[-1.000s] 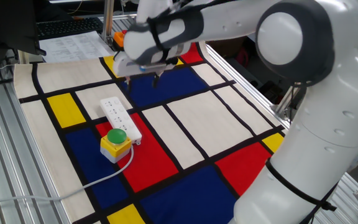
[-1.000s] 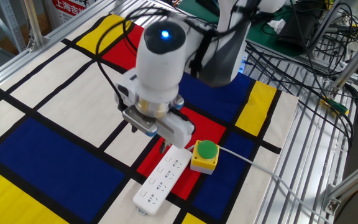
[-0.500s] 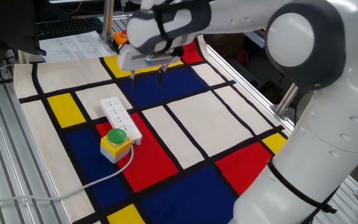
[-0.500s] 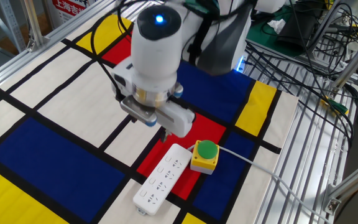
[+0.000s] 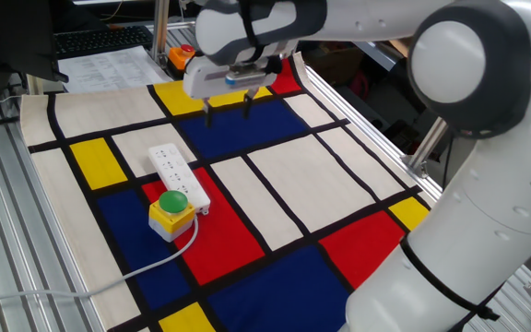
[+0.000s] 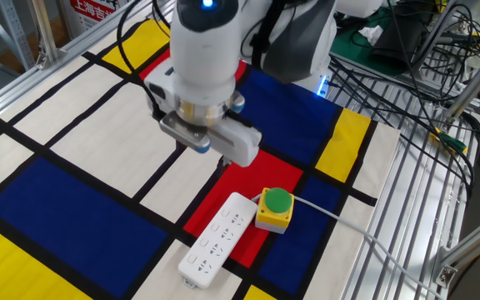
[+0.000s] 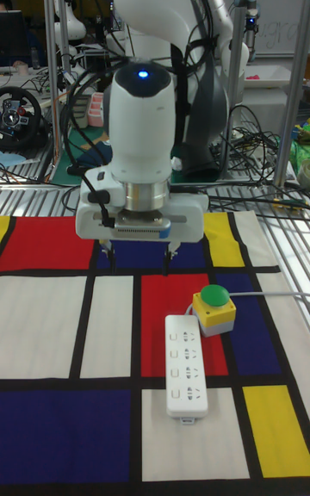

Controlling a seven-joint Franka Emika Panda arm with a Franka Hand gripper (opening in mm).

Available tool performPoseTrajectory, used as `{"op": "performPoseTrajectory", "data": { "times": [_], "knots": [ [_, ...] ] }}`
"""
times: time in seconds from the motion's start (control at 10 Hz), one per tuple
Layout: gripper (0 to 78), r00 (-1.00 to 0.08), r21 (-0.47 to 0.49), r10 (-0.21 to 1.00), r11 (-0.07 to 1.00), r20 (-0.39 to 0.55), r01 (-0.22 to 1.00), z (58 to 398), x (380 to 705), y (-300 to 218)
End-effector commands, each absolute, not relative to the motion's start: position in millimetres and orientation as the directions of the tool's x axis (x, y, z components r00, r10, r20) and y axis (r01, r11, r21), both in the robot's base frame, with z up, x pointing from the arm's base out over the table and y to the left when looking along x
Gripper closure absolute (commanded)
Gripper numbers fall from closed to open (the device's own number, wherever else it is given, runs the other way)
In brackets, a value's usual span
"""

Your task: Turn off the power strip by pressing the button

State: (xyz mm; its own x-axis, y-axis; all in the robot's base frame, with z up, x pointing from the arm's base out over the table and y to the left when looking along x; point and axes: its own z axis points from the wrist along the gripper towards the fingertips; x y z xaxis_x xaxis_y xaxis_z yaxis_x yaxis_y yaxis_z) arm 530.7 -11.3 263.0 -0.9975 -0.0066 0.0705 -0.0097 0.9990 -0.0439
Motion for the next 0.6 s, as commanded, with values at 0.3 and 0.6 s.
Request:
{"op": "performPoseTrajectory", "data": {
  "times": [0.3,0.6],
  "knots": [
    [0.1,-0.997,-0.053,0.009,0.999,0.074,0.005,283.4,515.7,-2.7],
    [0.1,-0.995,-0.053,0.005,0.999,0.099,0.0,292.5,508.5,-9.9]
  ]
}}
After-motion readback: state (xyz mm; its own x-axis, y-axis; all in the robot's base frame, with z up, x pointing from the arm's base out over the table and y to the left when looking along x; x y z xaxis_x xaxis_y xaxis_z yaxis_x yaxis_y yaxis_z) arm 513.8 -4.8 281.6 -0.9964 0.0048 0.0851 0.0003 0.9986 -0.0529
